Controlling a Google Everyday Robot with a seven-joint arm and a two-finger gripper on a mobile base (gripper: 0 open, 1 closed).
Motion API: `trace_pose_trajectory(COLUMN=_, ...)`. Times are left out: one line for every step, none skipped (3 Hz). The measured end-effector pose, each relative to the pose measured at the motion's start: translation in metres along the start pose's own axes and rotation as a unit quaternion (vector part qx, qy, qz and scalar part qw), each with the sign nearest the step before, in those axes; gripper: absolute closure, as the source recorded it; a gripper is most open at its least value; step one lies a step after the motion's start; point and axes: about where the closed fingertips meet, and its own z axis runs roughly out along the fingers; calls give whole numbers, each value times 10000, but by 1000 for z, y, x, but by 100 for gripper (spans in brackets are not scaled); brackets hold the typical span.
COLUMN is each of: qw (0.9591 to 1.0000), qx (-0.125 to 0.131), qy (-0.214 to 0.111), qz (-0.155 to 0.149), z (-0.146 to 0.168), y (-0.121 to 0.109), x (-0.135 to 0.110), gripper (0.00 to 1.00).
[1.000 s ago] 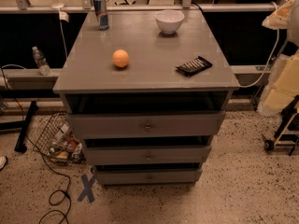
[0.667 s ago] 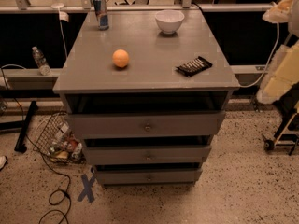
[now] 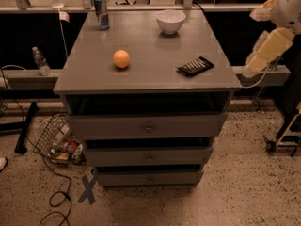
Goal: Move rxbar chocolate near white bowl
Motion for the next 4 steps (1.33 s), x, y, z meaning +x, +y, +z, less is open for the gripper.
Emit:
trace_pose_trajectory(qw=9972, qx=-132, qy=-330, qz=662, z=67, y=-41, x=19, gripper=0)
trace_pose_trajectory(qw=9946, qx=-153, qy=-422, qz=936, z=106, y=-62, x=30, gripper=0)
trace_pose_trajectory(qw=9914, qx=-178, qy=-485, qz=1205, z=141, y=-77, x=40, gripper=0)
trace_pose_trajectory(qw=9871, qx=-353, qy=-638, qz=1422, z=186, y=-84, x=37, gripper=0)
